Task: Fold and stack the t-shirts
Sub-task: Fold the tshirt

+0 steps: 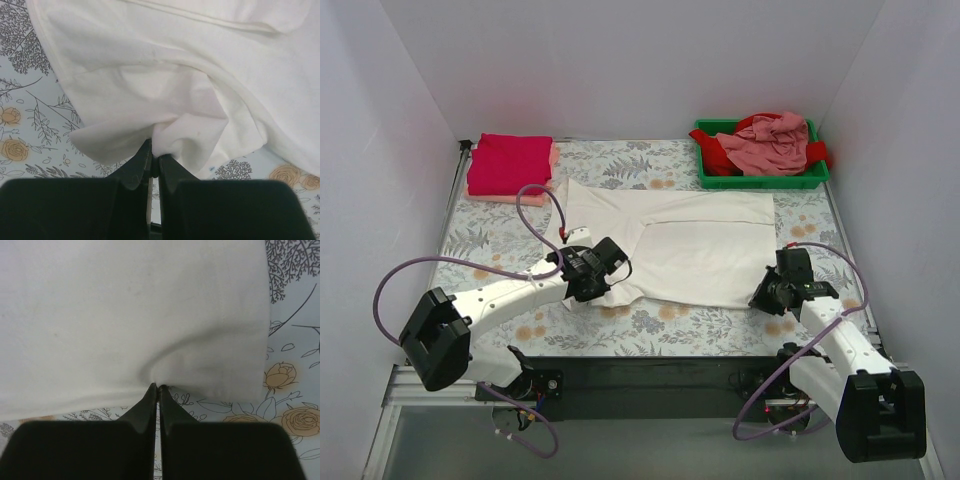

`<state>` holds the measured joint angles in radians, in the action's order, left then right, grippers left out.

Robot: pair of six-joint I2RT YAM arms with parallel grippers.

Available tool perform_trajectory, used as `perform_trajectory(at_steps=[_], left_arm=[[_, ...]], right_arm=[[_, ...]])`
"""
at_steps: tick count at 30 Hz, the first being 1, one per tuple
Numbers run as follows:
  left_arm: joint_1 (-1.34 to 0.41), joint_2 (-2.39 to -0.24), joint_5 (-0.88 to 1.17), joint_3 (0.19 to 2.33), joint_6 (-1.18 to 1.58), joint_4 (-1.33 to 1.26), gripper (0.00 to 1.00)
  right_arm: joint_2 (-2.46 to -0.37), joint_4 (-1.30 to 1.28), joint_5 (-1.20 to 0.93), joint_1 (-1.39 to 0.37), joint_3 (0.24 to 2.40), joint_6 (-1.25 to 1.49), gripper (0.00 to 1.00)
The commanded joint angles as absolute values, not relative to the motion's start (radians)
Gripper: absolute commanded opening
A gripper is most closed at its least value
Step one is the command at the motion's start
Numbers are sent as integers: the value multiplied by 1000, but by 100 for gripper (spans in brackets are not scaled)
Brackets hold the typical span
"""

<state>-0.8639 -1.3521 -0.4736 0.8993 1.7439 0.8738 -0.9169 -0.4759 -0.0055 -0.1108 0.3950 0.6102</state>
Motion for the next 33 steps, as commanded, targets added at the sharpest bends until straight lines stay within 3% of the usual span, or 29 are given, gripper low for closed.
perform_trajectory(at_steps=[1,33], left_arm=[[-842,-1339,-528,946,1706,835,0],[-603,-1592,-628,1195,1396,543,0]], right_arm=[[-957,-474,8,-109,489,540,1],[-1428,-367,-78,-109,981,390,1]])
